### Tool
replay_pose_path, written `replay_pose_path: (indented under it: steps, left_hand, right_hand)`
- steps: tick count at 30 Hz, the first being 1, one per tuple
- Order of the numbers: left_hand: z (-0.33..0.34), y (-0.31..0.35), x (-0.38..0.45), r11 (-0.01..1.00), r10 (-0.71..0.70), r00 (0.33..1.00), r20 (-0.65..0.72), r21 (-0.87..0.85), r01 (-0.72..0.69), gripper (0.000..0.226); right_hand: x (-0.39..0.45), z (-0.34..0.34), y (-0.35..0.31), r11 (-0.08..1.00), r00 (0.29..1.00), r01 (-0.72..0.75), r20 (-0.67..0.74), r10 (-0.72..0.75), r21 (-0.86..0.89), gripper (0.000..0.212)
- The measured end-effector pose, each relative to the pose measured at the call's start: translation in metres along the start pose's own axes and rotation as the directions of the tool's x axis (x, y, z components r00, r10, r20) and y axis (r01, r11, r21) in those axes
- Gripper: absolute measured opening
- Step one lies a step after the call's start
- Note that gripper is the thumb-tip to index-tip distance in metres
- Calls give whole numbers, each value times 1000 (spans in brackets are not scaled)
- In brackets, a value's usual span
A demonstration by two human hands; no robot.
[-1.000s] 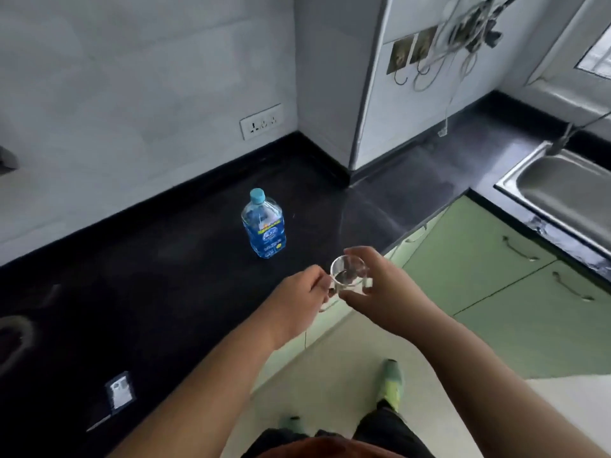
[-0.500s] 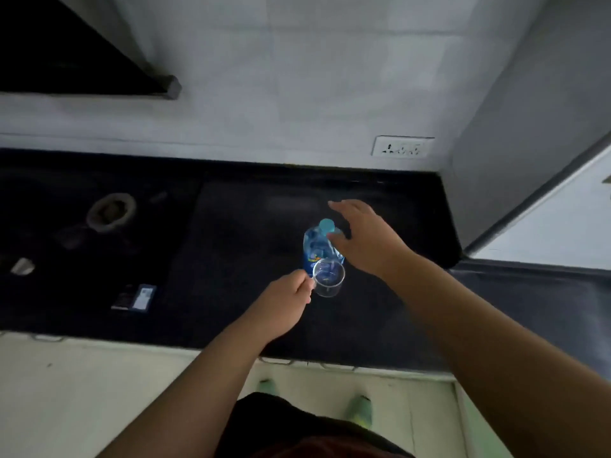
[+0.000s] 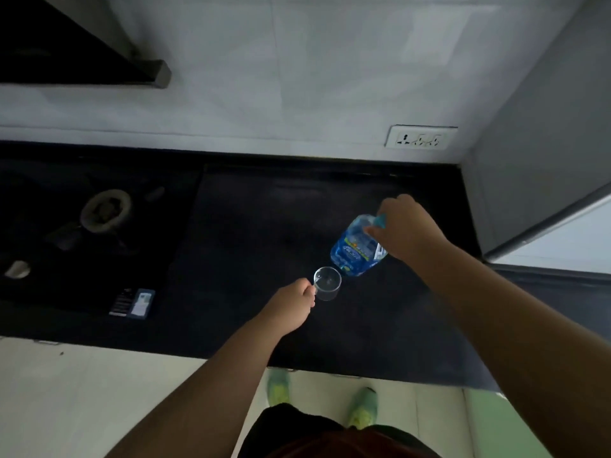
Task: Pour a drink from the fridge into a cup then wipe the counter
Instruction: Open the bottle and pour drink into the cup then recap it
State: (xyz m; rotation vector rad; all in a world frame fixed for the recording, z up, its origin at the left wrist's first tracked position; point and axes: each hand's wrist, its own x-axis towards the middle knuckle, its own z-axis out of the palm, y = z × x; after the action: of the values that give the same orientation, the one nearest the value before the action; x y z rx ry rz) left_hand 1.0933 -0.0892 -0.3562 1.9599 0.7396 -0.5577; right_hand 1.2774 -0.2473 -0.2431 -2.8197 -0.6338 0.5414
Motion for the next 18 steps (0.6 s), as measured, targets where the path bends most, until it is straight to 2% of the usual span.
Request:
replay_pose_path:
  steps: [2, 6, 10, 18]
  left_hand:
    - [5, 2, 13, 1000, -19, 1000, 14, -3, 19, 30]
    - [12, 8, 38, 998, -31, 999, 21, 54, 30, 31]
    - [18, 20, 53, 1000, -27, 999, 24, -8, 27, 29]
    - [22, 16, 61, 983, -63, 997, -39, 170, 69, 26]
  right_hand:
    - [-9, -1, 10, 999, 998, -50, -28, 50, -5, 42]
    - [-28, 7, 22, 978, 984, -168, -78, 159, -128, 34]
    - [-36, 16, 25, 975, 983, -171, -90, 159, -140, 29]
    - [-34, 19, 19, 979, 986, -166, -22, 164, -123, 27]
